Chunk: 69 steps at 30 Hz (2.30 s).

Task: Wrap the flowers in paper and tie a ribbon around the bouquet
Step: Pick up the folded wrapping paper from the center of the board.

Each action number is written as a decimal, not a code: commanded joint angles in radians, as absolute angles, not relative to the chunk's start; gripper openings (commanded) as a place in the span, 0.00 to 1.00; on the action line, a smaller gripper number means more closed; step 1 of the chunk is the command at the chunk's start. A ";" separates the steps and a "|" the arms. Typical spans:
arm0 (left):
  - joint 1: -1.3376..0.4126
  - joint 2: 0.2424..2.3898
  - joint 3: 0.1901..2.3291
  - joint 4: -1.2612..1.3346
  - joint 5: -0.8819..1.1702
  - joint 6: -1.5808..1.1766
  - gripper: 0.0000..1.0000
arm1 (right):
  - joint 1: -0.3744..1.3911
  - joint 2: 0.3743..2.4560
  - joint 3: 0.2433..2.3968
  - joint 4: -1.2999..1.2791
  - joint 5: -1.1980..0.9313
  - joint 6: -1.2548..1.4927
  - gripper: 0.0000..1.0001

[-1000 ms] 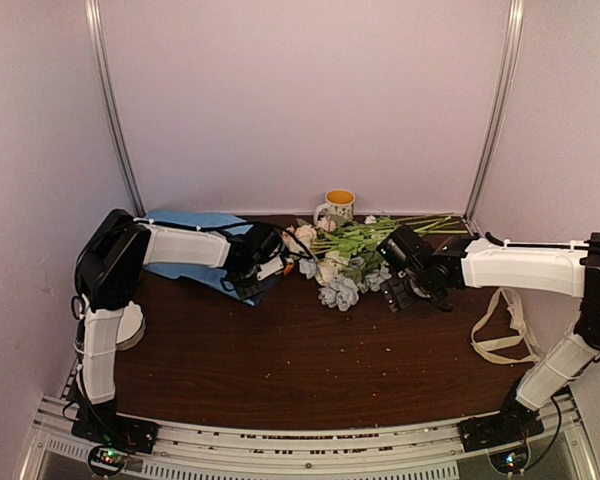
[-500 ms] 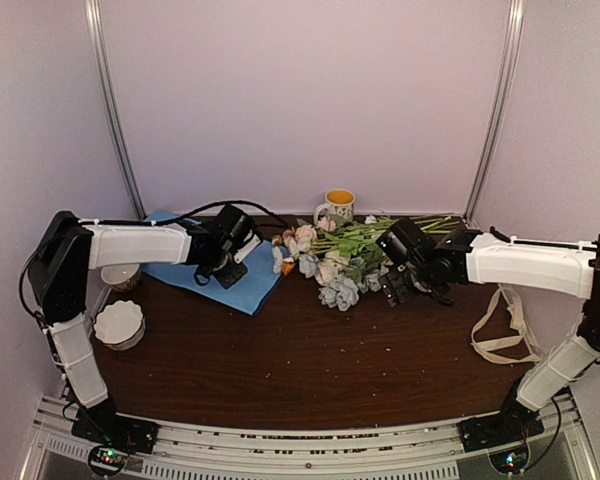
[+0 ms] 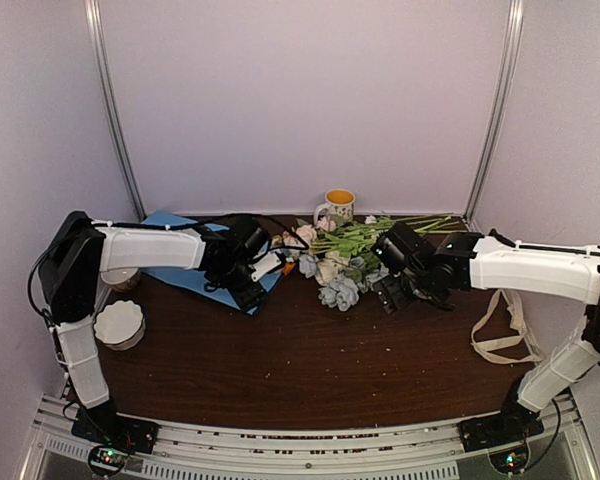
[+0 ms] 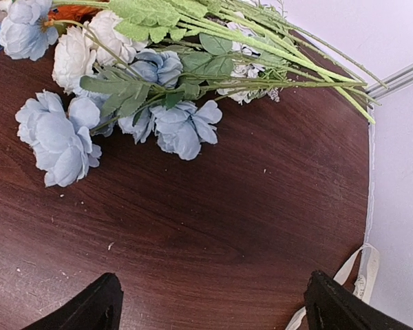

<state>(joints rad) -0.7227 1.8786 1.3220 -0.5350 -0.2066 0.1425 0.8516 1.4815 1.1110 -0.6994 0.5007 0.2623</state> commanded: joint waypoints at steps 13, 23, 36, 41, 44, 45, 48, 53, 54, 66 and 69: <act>-0.849 2.068 1.443 -0.642 -0.583 0.172 0.52 | 0.908 1.558 1.120 -0.747 0.628 0.290 0.95; -0.848 2.098 1.479 -0.640 -0.760 0.169 0.41 | 0.909 1.567 1.124 -0.739 0.618 0.288 0.96; -0.757 2.075 1.454 -0.619 -0.839 0.148 0.13 | 0.916 1.570 1.135 -0.751 0.620 0.285 0.96; -0.751 1.966 1.403 -0.620 -0.820 0.082 0.00 | 0.919 1.556 1.146 -0.760 0.612 0.288 0.96; -0.740 1.833 1.382 -0.639 -0.821 0.045 0.00 | 0.925 1.519 1.148 -0.750 0.582 0.267 0.97; -0.735 1.784 1.378 -0.642 -0.823 0.042 0.00 | 0.929 1.498 1.147 -0.740 0.565 0.254 0.97; -0.721 1.625 1.385 -0.648 -0.824 0.074 0.00 | 0.941 1.412 1.130 -0.678 0.473 0.198 0.97; -0.727 1.409 1.461 -0.670 -0.751 0.180 0.00 | 0.957 1.230 1.096 -0.492 0.195 0.070 0.97; -0.736 1.371 1.471 -0.670 -0.722 0.204 0.00 | 0.958 1.198 1.097 -0.464 0.138 0.057 0.97; -0.897 1.044 1.521 -0.648 -0.304 0.275 0.00 | 0.958 1.075 1.215 -0.273 -0.138 -0.123 1.00; -0.897 0.999 1.479 -0.621 -0.263 0.283 0.00 | 0.958 1.095 1.251 -0.284 -0.142 -0.158 1.00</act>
<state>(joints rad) -0.8948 1.0492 1.5143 -0.6659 -0.3981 0.2710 0.9535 1.0817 1.1992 -0.3237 -0.0917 -0.0914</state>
